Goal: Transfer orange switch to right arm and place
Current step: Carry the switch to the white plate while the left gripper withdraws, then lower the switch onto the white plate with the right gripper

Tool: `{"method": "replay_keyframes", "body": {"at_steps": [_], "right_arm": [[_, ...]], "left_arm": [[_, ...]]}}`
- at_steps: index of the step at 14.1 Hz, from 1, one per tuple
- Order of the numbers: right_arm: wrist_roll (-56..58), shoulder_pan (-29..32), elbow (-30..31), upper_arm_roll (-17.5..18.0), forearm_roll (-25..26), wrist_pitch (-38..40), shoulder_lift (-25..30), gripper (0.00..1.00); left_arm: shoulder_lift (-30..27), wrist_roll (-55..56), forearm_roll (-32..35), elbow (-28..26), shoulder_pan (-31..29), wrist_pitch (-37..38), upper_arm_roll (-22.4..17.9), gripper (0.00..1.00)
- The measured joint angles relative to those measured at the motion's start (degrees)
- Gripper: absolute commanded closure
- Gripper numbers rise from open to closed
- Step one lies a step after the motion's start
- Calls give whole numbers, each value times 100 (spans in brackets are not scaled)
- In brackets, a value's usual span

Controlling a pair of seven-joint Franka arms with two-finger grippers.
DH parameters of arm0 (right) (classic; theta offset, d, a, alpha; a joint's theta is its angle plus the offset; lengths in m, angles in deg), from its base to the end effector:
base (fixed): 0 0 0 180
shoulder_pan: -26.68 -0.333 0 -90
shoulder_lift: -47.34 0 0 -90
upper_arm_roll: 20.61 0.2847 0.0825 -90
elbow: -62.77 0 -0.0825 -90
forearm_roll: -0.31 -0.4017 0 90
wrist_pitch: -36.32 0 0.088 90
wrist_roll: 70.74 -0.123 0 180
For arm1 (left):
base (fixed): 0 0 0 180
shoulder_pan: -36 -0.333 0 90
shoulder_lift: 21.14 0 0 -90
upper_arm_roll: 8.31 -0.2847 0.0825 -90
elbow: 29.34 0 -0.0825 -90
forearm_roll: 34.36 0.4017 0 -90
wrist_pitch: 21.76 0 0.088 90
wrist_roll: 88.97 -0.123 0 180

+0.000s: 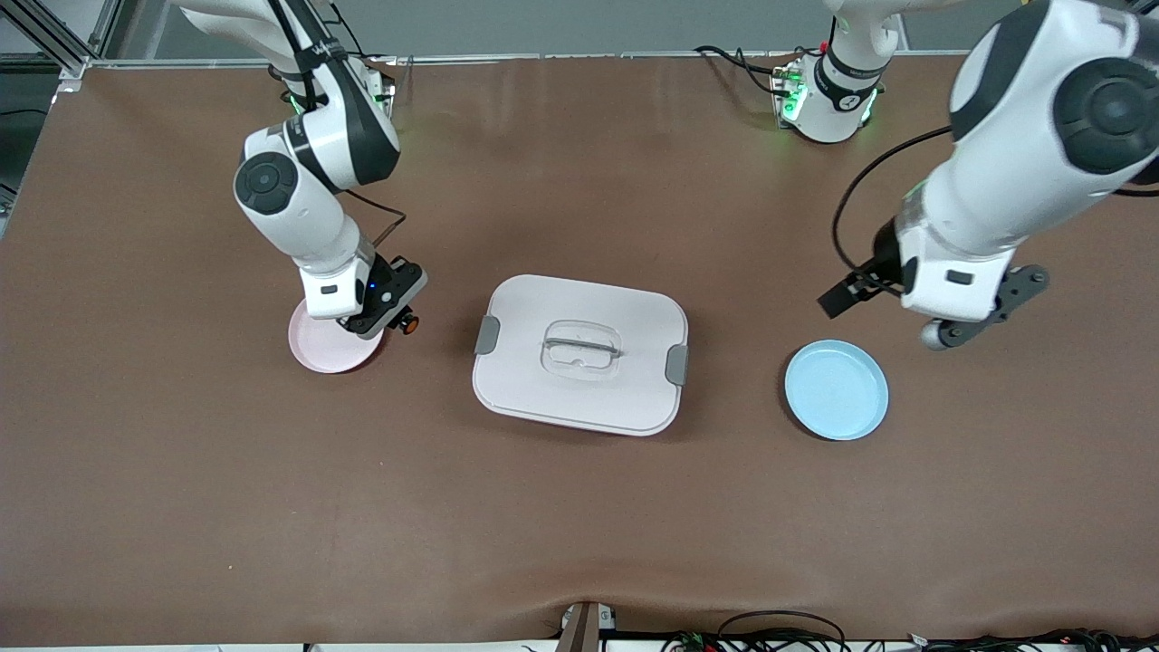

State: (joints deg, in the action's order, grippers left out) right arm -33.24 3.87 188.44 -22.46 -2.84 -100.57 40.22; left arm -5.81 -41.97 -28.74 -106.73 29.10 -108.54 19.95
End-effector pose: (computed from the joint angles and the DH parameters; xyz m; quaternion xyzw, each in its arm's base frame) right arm 0.5269 0.2029 0.2766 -0.8812 -0.4711 -0.0380 0.0122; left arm 0.6023 -0.1846 0.5345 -0.9729 -0.2277 0.0379 0.0089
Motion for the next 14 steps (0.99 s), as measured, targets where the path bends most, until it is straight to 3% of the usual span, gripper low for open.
{"method": "replay_keyframes", "body": {"at_steps": [5,10,14], "right_arm": [[1659,423,354,1,303,-508,10,100],[3145,1171,1306,-5,313,-1812,9,100],[3759,1257,1562,5,324,-1885,8,100]], "left_arm": [[-327,-1680,3,-11,-239,217,-131,0],[-996,-3591,3,-301,536,287,-1503,0],[-1505,-3824,-28,-589,622,383,-1948,0]]}}
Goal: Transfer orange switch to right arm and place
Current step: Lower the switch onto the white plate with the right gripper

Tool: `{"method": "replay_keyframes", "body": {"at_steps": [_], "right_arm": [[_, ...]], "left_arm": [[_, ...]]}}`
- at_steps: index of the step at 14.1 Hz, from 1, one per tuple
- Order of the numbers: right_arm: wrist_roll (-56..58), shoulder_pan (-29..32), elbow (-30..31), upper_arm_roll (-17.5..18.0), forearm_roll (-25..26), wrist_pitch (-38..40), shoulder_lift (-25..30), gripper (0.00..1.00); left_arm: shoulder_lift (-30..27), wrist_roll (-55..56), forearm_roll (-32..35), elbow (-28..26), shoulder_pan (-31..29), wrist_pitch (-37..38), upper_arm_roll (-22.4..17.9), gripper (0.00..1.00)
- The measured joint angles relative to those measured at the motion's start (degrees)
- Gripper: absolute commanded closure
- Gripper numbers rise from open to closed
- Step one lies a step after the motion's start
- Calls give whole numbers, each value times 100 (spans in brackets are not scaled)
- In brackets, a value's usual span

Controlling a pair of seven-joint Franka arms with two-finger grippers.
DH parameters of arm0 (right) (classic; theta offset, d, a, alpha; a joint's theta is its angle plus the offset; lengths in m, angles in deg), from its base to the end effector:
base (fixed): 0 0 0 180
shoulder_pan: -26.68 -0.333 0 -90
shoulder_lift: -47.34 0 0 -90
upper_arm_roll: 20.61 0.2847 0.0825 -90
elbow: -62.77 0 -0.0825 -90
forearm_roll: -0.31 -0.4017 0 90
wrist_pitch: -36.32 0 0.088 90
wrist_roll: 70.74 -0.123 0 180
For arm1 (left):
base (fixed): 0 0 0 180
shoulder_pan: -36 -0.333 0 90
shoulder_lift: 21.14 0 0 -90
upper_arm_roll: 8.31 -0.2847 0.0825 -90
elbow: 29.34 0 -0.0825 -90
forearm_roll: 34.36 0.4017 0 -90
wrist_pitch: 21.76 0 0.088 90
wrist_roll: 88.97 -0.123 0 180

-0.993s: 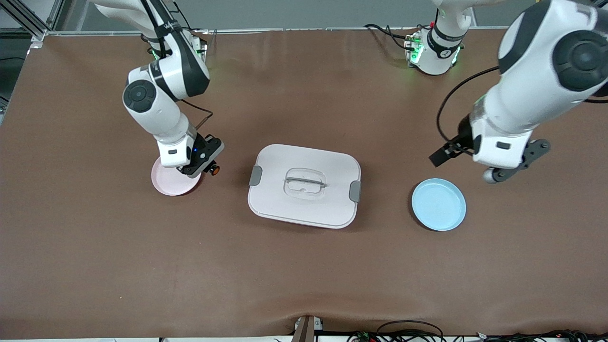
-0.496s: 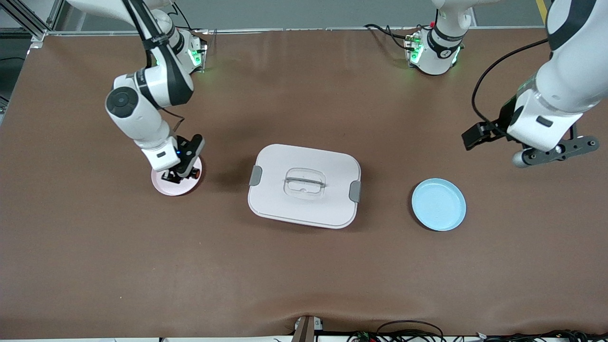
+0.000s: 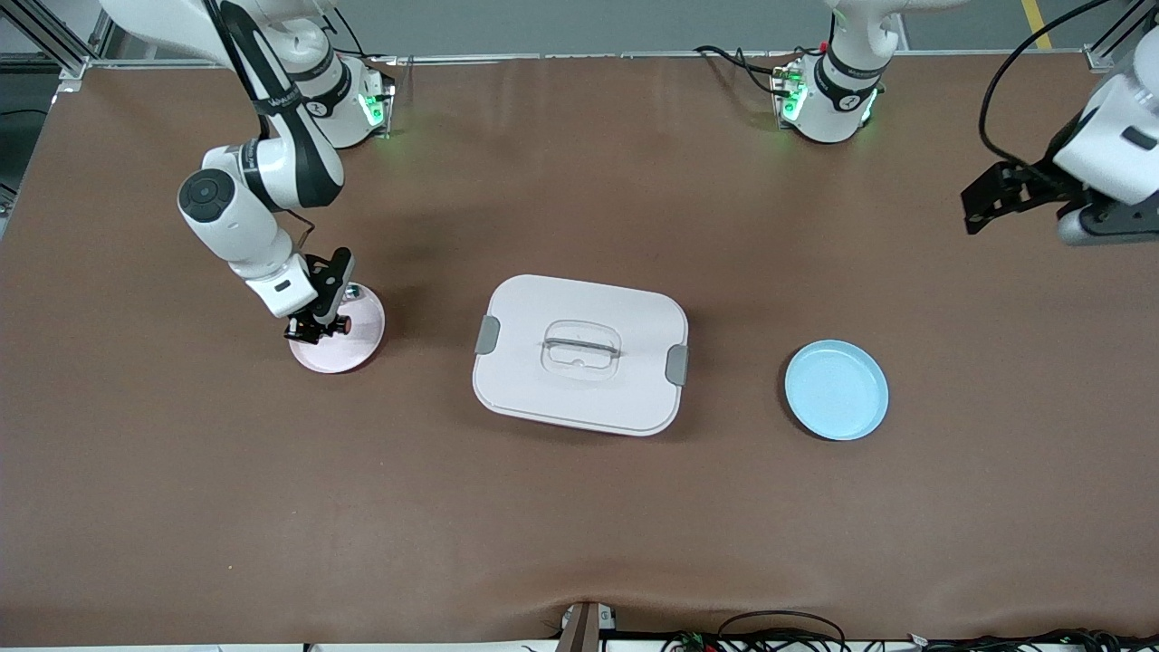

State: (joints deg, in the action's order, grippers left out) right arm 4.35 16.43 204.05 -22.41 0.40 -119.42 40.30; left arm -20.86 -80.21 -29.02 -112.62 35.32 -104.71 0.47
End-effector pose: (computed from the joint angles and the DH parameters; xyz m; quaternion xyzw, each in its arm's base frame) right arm 0.4957 0.0733 0.1963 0.7436 0.6654 0.0528 0.0375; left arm 0.5566 -0.0665 0.6210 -0.9989 -0.0112 -0.0015 0.0462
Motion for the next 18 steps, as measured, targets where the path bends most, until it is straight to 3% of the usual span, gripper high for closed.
{"method": "replay_keyframes", "body": {"at_steps": [4,9,14,18], "right_arm": [[437,326,40,2,-11,0,-7,100],[560,313,122,86,-308,0,-65,100],[1035,310,162,107,-947,-227,-415,100],[1177,308,144,121,-1059,-429,-639,100]], "left_arm": [[-229,-69,-92,-115,7,0,-190,0],[-225,-69,-294,-172,-35,-3,-492,0],[-173,-69,-312,-204,-45,-10,-500,0],[-152,-69,-314,-208,-51,-25,-500,0]]}}
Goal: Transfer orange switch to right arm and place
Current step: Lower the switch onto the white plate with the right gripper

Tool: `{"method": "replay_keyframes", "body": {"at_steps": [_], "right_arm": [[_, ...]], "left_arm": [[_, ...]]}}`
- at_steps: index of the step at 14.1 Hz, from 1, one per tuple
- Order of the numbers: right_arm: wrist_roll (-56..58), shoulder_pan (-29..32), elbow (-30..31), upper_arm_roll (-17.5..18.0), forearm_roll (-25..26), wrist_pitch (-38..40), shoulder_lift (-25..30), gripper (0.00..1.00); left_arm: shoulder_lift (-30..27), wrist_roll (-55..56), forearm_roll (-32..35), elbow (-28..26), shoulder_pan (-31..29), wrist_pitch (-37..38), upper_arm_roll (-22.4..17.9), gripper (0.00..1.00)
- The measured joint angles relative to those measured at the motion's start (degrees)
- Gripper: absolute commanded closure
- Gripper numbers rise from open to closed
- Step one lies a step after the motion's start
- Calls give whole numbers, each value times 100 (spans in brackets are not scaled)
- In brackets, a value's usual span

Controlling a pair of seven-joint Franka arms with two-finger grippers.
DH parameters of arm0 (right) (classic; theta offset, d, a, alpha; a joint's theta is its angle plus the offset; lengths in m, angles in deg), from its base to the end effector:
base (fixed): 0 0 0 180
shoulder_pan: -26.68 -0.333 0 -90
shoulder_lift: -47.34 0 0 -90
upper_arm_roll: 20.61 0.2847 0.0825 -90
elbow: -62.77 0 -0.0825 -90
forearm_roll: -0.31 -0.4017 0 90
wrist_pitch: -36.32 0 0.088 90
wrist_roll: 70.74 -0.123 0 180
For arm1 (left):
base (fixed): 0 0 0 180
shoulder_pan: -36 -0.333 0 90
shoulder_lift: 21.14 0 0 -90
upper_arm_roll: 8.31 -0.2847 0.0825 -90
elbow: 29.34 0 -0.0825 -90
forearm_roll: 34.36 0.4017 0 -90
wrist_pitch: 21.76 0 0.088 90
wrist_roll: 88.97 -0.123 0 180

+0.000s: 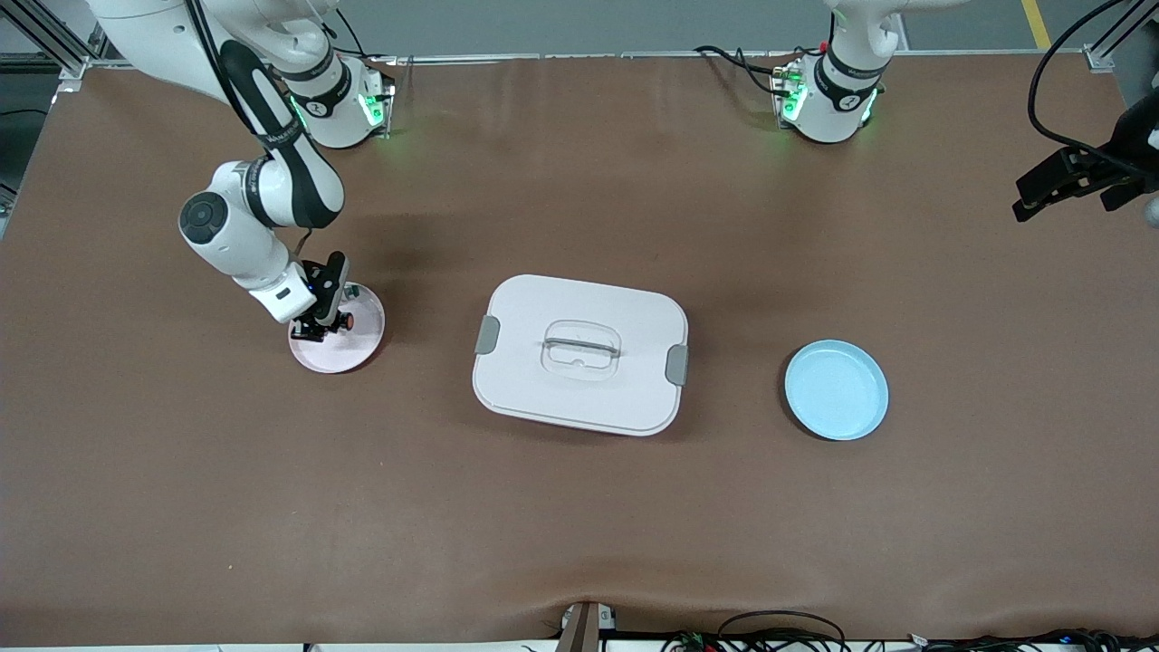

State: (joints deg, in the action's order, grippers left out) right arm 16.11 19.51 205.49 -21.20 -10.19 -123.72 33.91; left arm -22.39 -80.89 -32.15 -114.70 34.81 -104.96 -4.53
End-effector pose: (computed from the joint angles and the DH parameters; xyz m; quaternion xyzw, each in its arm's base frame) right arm 0.4775 0.0473 0.1397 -0.7441 -0.6664 -0.0472 0.0033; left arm 0.5531 -0.0203 0.6184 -0.9985 -0.0500 0.0061 0.0205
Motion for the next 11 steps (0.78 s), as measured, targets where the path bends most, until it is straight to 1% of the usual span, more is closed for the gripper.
{"method": "replay_keyframes", "body": {"at_steps": [4,11], "right_arm": [[10,-17,-10,148,-52,-384,-211,100],[11,-19,-84,165,-64,-473,-325,100]], "left_arm": [[15,0,0,-3,-45,-16,-2,0],[31,0,-2,-25,-58,-12,-1,0]]}}
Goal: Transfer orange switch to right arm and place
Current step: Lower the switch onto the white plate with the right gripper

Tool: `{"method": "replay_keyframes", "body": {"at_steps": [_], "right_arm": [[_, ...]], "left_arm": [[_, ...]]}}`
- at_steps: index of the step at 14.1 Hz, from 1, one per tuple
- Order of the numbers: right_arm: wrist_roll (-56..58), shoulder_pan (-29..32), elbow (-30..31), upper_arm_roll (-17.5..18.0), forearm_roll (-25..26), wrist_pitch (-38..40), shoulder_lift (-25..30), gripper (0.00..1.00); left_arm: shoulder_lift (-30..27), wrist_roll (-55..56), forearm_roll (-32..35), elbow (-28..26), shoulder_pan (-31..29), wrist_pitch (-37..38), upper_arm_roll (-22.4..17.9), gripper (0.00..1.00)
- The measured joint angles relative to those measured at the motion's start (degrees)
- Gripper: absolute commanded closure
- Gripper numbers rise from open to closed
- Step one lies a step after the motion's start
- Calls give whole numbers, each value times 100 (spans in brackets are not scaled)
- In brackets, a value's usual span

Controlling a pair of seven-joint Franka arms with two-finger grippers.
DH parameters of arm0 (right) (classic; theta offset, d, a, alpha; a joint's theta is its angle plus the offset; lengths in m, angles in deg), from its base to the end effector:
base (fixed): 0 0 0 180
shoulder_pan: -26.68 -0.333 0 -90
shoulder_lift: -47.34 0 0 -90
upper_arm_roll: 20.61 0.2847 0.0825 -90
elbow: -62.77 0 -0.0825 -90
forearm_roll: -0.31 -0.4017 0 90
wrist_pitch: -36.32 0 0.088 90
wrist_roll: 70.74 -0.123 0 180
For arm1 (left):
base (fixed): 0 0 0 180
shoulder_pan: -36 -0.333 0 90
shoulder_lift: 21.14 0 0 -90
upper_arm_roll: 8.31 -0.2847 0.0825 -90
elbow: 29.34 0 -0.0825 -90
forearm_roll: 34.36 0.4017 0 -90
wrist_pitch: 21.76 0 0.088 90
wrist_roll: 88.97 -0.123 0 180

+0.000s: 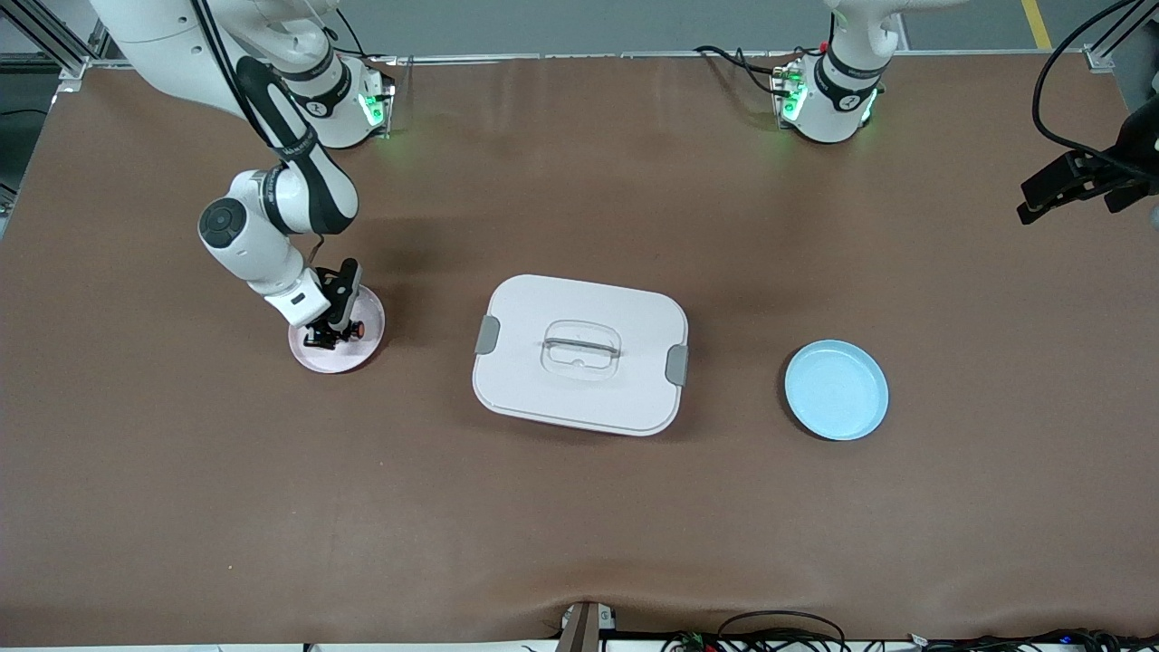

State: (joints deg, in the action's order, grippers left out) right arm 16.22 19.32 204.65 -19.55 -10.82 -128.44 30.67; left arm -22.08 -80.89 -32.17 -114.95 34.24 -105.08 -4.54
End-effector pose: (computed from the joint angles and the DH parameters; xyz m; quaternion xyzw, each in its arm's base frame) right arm 0.4804 0.0616 0.1252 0.7374 0.6725 0.0626 0.0083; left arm 0.5550 -0.0147 0.6135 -0.9982 -0.0549 0.0100 0.0205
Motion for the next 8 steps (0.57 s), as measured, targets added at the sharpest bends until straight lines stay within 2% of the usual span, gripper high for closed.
{"method": "replay_keyframes", "body": {"at_steps": [1,5,8], "right_arm": [[0,0,-5,0,-9,-4,-8,1],[-1,-12,-31,11,-318,-4,-22,0],[-1,-58,-53,18,-352,-4,-22,0]], "left_arm": [[19,0,-1,-1,2,0,2,0],[66,0,-1,-2,-2,0,3,0],[70,0,-1,-2,17,-5,10,0]]}}
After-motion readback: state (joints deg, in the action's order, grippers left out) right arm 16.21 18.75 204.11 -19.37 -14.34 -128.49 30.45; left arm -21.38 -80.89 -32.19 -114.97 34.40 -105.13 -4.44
